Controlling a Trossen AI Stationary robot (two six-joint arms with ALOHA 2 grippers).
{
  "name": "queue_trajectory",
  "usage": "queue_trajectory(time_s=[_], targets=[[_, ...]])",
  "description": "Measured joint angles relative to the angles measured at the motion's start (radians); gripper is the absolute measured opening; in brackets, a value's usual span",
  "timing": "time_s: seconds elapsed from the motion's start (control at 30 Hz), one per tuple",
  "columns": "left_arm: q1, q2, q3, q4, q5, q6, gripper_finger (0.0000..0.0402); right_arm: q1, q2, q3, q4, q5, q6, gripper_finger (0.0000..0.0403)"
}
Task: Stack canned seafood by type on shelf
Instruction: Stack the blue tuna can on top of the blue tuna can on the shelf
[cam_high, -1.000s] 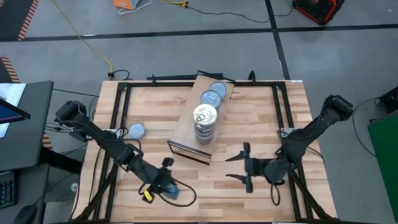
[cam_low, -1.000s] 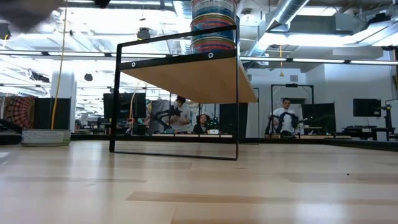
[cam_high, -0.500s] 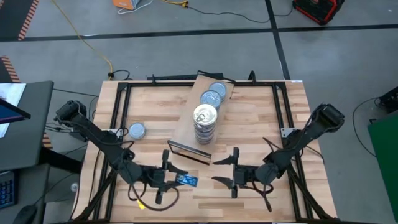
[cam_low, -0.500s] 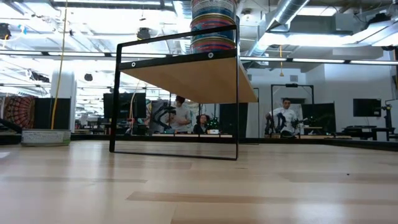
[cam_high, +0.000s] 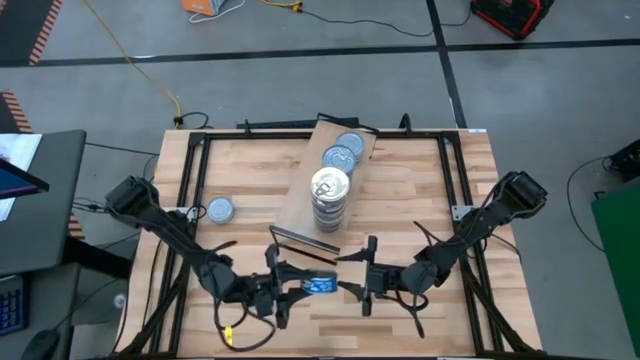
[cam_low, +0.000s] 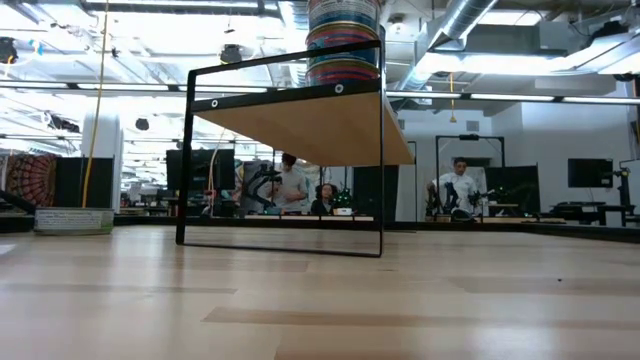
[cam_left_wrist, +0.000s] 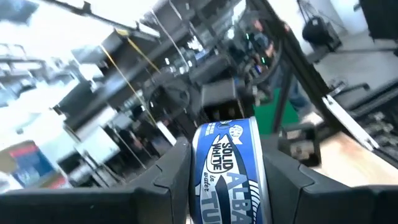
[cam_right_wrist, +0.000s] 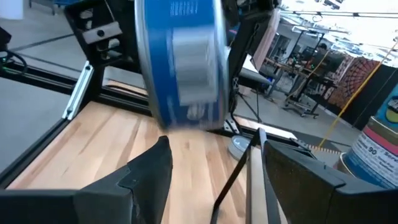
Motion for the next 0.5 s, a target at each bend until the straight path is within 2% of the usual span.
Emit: queue_trajectory(time_s=[0.17, 0.5], targets=[[-0.004, 0.022, 0.0, 0.087, 0.044, 0.09, 0.0137, -0.007, 0.0, 0.0, -0.055, 0.0, 0.042, 0.0282], [0.04, 0.022, 0.006, 0.101, 0.118, 0.047, 0.0137, -0.02, 0.0, 0.0, -0.026, -0.065, 0.049, 0.0282]])
